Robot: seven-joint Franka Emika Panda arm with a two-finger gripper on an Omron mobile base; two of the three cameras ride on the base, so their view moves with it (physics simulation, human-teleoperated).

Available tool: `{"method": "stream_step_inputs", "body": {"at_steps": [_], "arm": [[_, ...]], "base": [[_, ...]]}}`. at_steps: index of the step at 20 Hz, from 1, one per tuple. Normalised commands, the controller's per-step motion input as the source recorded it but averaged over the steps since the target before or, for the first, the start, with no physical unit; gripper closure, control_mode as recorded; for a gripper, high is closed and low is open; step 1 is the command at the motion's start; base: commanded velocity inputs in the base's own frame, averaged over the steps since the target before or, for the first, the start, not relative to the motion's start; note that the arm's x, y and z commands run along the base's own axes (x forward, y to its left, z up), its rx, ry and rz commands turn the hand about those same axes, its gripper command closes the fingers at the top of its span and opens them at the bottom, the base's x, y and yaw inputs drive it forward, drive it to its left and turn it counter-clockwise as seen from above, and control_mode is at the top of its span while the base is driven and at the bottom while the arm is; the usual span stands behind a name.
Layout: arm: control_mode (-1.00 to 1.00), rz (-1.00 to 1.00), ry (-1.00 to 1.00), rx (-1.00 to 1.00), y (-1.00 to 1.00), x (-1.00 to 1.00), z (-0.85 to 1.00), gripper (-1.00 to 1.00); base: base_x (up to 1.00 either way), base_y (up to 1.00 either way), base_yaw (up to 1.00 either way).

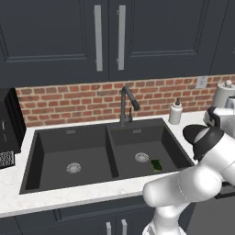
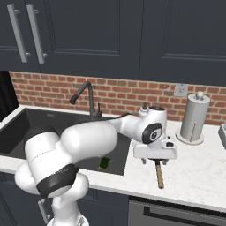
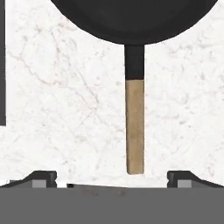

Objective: Pick the pan and sponge and place them into the sink. Then turn on the water.

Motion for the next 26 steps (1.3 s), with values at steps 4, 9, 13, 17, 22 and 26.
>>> {"method": "stream_step_inputs", "body": {"at_steps": [4, 9, 13, 17, 22, 26], "arm": [[-1.0, 0.08, 0.0, 0.0, 0.07, 0.33, -0.3, -1.0], [-1.0, 0.08, 0.0, 0.05, 0.0, 0.21, -0.21, -1.0], [-1.0, 0.07, 0.0, 0.07, -0.06, 0.16, -0.18, -1.0], [-1.0, 0.07, 0.0, 0.07, -0.08, 0.14, -0.18, -1.0], [-1.0, 0.06, 0.0, 0.04, 0.0, 0.2, -0.21, -1.0], [-1.0, 0.03, 0.0, 0.03, -0.01, 0.23, -0.2, -1.0]], "base": [[0.0, 0.0, 0.0], [0.0, 0.0, 0.0], [0.0, 0.0, 0.0], [0.0, 0.0, 0.0], [0.0, 0.0, 0.0], [0.0, 0.0, 0.0]]}}
